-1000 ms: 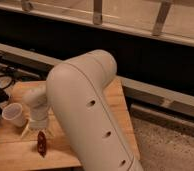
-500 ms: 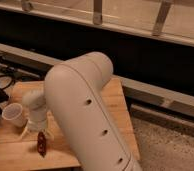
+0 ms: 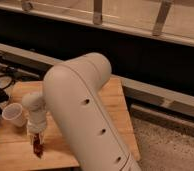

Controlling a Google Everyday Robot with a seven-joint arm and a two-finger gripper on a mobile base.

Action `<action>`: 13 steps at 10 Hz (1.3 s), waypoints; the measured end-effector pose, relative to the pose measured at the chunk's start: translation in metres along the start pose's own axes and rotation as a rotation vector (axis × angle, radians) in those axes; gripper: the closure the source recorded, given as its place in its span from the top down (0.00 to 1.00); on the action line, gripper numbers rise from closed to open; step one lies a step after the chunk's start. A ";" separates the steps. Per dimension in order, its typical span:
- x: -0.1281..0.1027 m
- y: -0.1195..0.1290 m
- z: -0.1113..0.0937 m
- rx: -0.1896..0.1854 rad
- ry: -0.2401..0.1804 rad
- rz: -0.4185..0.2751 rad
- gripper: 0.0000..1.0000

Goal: Place the pepper in the ceramic bowl

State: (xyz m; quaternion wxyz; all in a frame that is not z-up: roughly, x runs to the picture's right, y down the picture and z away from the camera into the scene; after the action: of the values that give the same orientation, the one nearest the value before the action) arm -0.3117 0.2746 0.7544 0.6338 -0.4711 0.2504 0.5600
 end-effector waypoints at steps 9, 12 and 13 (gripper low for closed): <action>-0.008 -0.004 0.020 0.017 0.022 0.009 0.80; -0.011 -0.007 0.019 0.018 0.020 0.006 0.80; -0.011 -0.007 0.019 0.018 0.020 0.006 0.80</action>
State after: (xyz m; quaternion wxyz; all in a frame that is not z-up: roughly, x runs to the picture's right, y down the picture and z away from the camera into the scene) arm -0.3117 0.2869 0.7738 0.6337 -0.4702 0.2631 0.5551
